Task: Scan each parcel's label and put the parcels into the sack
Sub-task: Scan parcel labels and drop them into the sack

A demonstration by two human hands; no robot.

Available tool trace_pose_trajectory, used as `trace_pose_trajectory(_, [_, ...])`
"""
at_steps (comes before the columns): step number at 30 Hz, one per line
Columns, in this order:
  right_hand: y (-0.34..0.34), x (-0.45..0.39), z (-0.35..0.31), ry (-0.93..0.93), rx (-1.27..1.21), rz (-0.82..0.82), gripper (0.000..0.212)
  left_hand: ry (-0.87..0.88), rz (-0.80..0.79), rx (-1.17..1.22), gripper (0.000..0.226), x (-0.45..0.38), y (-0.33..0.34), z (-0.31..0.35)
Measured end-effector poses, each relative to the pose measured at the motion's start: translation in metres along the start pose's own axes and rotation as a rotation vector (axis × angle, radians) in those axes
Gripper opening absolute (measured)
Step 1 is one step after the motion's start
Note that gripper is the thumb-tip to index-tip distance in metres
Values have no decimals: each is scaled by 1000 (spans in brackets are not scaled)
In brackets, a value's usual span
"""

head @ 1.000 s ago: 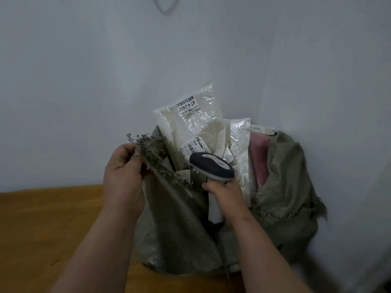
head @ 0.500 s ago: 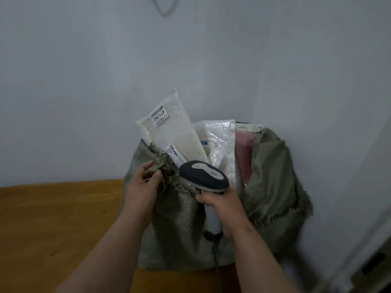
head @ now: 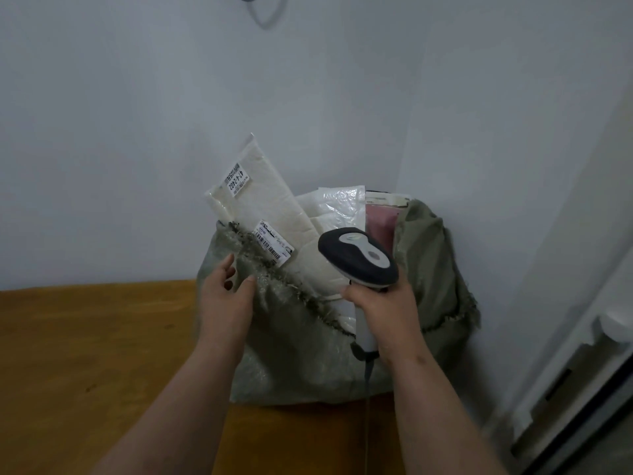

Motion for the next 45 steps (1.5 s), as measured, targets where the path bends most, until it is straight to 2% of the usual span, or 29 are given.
trace_pose_trajectory(2, [-1, 6, -9, -21, 43, 7, 60, 7, 11, 10, 55, 2, -5, 1])
trace_pose_trajectory(3, [0, 10, -14, -31, 61, 16, 59, 7, 11, 12, 55, 2, -7, 1])
trace_pose_trajectory(6, [8, 20, -18, -2, 80, 31, 29, 0, -16, 27, 55, 2, -15, 0])
trace_pose_trajectory(10, [36, 37, -19, 72, 130, 34, 15, -2, -44, 44, 55, -1, -39, 0])
trace_pose_trajectory(14, [85, 58, -21, 104, 169, 64, 20, -29, -72, 33, 54, -12, -85, -8])
trace_pose_trajectory(18, [137, 82, -14, 141, 223, 25, 24, -53, -108, 11, 54, -24, -127, -17])
trace_pose_trajectory(21, [159, 99, -2, 215, 225, 38, 18, -79, -130, 0, 54, -28, -149, -28])
trace_pose_trajectory(26, [193, 115, 14, 345, 239, -56, 6, -113, -114, -35, 53, -30, -179, -43])
trace_pose_trajectory(32, [221, 117, 30, 455, 205, -178, 6, -134, -35, -46, 51, -35, -207, -51])
trace_pose_trajectory(38, [243, 120, 57, 550, 219, -195, 12, -173, 18, -60, 50, -37, -237, -67])
trace_pose_trajectory(42, [277, 123, 76, 598, 245, -308, 10, -205, 34, -62, 48, -49, -260, -77])
trace_pose_trajectory(45, [310, 124, 95, 646, 231, -326, 7, -228, 40, -68, 47, -71, -276, -89])
Point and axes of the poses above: each hand's wrist, its own x-axis away from the middle knuckle, its own y-axis out of the palm, z = x × y, the point moved 8 cm from there along -x, towards the middle knuckle, and after that the axes turned 3 degrees about -x, right-handed, at the moved point
